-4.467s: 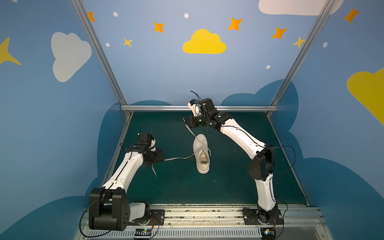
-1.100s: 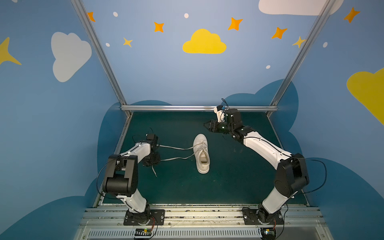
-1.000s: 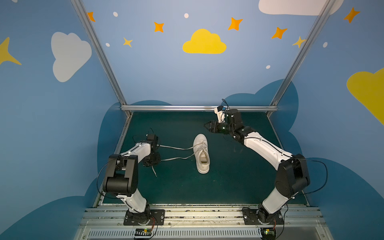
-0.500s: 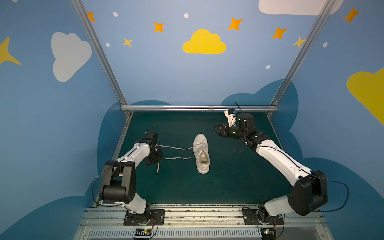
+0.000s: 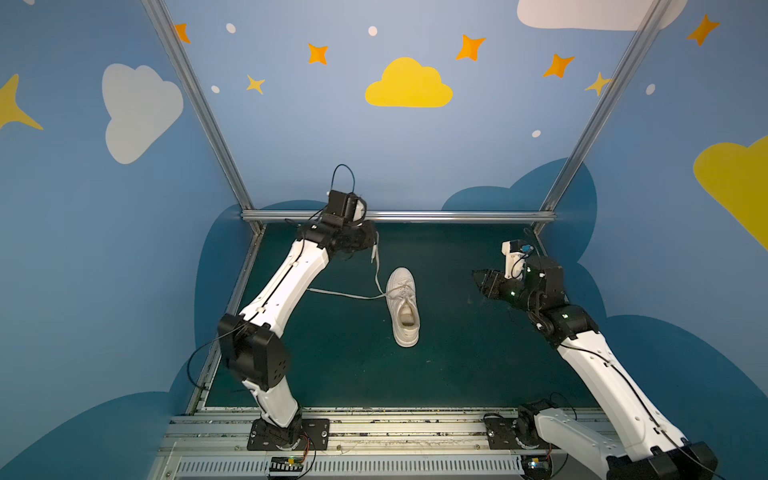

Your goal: Tie the shoes

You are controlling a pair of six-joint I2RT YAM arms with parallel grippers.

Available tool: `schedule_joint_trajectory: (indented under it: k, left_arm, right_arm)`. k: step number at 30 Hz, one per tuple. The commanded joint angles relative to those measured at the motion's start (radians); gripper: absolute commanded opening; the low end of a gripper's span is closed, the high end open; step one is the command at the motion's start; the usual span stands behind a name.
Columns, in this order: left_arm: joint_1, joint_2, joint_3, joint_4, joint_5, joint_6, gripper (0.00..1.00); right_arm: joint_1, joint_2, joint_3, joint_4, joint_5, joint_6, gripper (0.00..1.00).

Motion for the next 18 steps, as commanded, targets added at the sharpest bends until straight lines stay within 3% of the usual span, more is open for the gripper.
schedule_joint_trajectory:
  k: [1,6,9,18]
  left_arm:
    - [-0.082,0.157,0.210,-0.087,0.035,-0.001,0.03]
    - [-0.206,0.421,0.621,-0.246,0.043,0.012,0.03]
    - [-0.274,0.543,0.783,-0.296,0.061,-0.003,0.03]
    - [-0.418,0.615,0.676,-0.249,0.087,-0.023,0.03]
  right_arm:
    - [-0.043,-0.040,-0.019,-0.083,0.012,-0.030,0.55]
    - [-0.141,-0.087,-0.031,-0.118,-0.028,-0.038,0.56]
    - [-0.201,-0.100,-0.036,-0.133,-0.048,-0.036,0.57]
    - [-0.325,-0.095,-0.042,-0.174,-0.096,-0.040,0.57]
